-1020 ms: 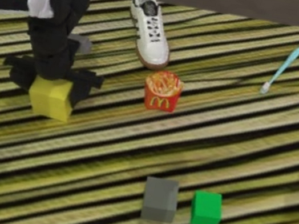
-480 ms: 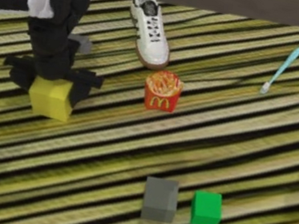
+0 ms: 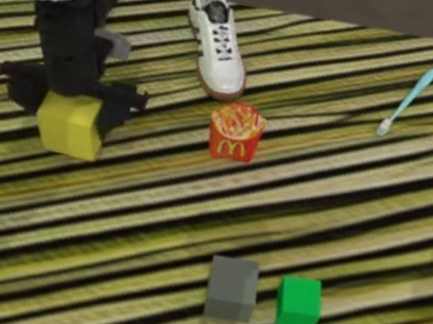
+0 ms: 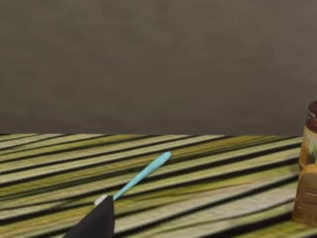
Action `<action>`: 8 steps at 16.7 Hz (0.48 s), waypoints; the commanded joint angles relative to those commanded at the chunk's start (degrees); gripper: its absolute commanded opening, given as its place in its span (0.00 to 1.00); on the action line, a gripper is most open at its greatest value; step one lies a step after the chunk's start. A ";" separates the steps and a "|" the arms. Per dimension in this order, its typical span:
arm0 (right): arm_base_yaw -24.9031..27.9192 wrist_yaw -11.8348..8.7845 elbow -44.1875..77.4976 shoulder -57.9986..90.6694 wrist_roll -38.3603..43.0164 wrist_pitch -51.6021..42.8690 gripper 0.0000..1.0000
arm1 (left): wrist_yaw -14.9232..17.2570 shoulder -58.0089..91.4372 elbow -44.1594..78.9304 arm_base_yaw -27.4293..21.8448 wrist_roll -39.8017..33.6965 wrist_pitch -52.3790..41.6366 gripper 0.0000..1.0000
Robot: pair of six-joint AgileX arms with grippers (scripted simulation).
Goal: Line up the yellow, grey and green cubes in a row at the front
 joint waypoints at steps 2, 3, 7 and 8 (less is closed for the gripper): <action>0.00 0.00 0.00 0.00 0.00 0.00 1.00 | -0.02 -1.46 2.48 0.28 0.02 -4.31 0.00; 0.00 0.00 0.00 0.00 0.00 0.00 1.00 | -0.02 -2.14 3.44 0.39 0.03 -5.72 0.00; 0.00 0.00 0.00 0.00 0.00 0.00 1.00 | -0.03 -2.79 4.18 0.47 0.06 -6.70 0.00; 0.00 0.00 0.00 0.00 0.00 0.00 1.00 | -0.05 -2.59 4.07 0.15 0.16 -6.58 0.00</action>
